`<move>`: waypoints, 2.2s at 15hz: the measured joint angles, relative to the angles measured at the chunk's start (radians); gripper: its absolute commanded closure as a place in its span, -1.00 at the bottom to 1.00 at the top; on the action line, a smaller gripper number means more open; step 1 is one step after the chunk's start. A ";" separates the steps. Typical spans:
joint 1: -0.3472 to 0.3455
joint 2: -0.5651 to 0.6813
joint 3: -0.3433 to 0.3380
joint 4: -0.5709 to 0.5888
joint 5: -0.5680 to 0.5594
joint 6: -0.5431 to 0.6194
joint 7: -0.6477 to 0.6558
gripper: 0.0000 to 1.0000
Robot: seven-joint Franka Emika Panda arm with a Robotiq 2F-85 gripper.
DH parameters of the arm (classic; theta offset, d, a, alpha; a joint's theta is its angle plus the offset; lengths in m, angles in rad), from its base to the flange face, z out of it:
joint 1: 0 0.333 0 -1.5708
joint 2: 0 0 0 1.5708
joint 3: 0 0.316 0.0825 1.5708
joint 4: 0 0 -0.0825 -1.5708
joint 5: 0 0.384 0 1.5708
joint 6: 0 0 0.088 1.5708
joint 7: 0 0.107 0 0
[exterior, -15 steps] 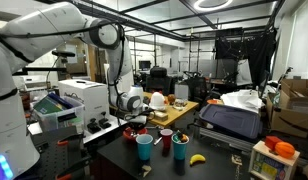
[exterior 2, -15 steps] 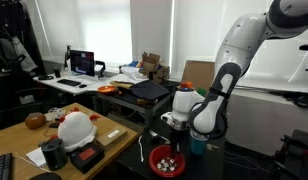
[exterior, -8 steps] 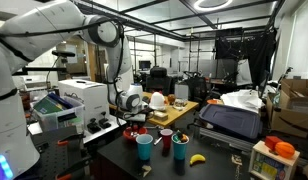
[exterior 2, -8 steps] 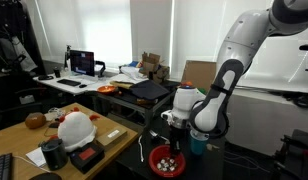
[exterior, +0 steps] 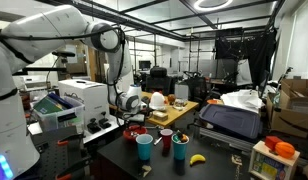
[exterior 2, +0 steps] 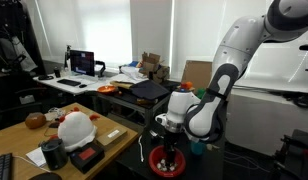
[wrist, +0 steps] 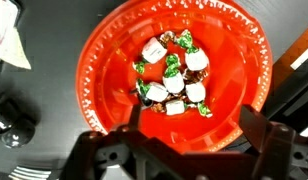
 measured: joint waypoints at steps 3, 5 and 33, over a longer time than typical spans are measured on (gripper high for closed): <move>-0.001 0.037 0.008 0.037 0.004 -0.017 0.000 -1.00; -0.003 0.056 0.017 0.054 0.017 -0.033 -0.001 -1.00; -0.098 0.111 0.098 0.081 0.039 -0.118 -0.046 1.00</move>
